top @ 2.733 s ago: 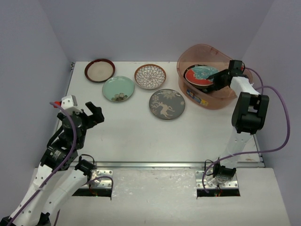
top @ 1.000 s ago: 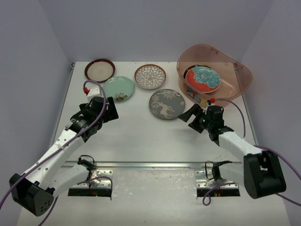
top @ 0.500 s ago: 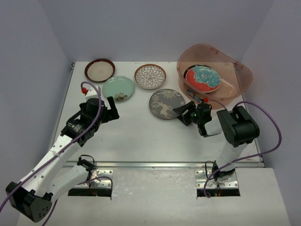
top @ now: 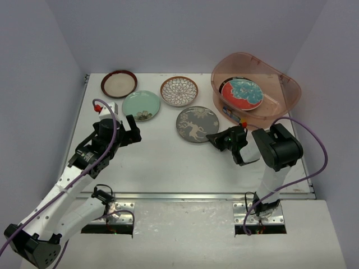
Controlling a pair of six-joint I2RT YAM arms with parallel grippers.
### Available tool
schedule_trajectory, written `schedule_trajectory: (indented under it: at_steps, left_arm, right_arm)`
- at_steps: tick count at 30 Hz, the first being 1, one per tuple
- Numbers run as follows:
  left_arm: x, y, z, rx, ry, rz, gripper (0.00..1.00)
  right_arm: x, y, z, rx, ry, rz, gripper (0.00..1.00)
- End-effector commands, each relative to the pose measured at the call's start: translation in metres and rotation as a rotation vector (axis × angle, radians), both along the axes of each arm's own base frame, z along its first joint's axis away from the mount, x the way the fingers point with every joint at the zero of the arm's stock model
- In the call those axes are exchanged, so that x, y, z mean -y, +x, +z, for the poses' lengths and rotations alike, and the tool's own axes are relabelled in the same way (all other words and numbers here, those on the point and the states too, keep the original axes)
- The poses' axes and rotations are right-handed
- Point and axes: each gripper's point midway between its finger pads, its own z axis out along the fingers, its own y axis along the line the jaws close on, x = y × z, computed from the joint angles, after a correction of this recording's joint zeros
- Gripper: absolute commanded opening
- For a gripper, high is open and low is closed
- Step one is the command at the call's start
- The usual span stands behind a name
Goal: Place the plates into the plastic bin on the countertop
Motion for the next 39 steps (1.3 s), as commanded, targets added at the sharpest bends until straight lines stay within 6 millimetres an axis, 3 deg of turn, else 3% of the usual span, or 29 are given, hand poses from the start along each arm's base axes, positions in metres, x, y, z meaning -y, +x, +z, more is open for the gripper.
schedule_trajectory:
  at_steps: [1, 5, 11, 13, 17, 18, 22, 23, 25, 30, 32, 34, 39]
  left_arm:
    - [0.006, 0.005, 0.009, 0.045, -0.015, -0.020, 1.00]
    - [0.004, 0.003, 0.011, 0.052, -0.018, -0.015, 1.00]
    - [0.002, 0.001, 0.017, 0.076, -0.027, -0.010, 1.00]
    - [0.002, 0.001, 0.018, 0.079, -0.028, -0.009, 1.00]
    - [0.001, -0.001, 0.021, 0.089, -0.033, -0.006, 1.00]
    - [0.001, -0.002, 0.022, 0.094, -0.035, -0.006, 1.00]
    - [0.000, -0.005, 0.028, 0.120, -0.046, -0.008, 1.00]
    - [0.000, -0.006, 0.029, 0.123, -0.048, -0.010, 1.00]
    - [0.000, -0.006, 0.030, 0.125, -0.048, -0.011, 1.00]
    - [0.001, -0.006, 0.029, 0.125, -0.050, -0.011, 1.00]
    - [0.001, -0.005, 0.028, 0.118, -0.046, -0.014, 1.00]
    - [0.002, -0.006, 0.028, 0.118, -0.047, -0.019, 1.00]
    - [0.001, -0.007, 0.030, 0.130, -0.049, -0.010, 1.00]
  right_arm:
    - [-0.019, -0.027, 0.027, 0.040, 0.106, 0.094, 0.00]
    - [-0.031, -0.030, 0.088, 0.179, 0.211, 0.161, 0.00]
    - [-0.034, -0.034, 0.180, 0.361, 0.321, 0.202, 0.00]
    - [-0.030, -0.029, 0.197, 0.379, 0.323, 0.200, 0.00]
    - [0.006, -0.002, 0.245, 0.441, 0.223, 0.108, 0.00]
    - [0.029, 0.009, 0.256, 0.454, 0.200, 0.047, 0.00]
    - [0.113, 0.048, 0.253, 0.332, 0.093, -0.181, 0.00]
    - [0.134, 0.059, 0.262, 0.335, 0.067, -0.229, 0.00]
    - [0.157, 0.078, 0.266, 0.318, 0.038, -0.283, 0.00]
    - [0.189, 0.119, 0.249, 0.218, -0.040, -0.372, 0.00]
    - [0.200, 0.139, 0.252, 0.211, -0.063, -0.405, 0.00]
    - [0.209, 0.155, 0.235, 0.154, -0.093, -0.426, 0.00]
    - [0.219, 0.174, 0.218, 0.061, -0.183, -0.435, 0.00]
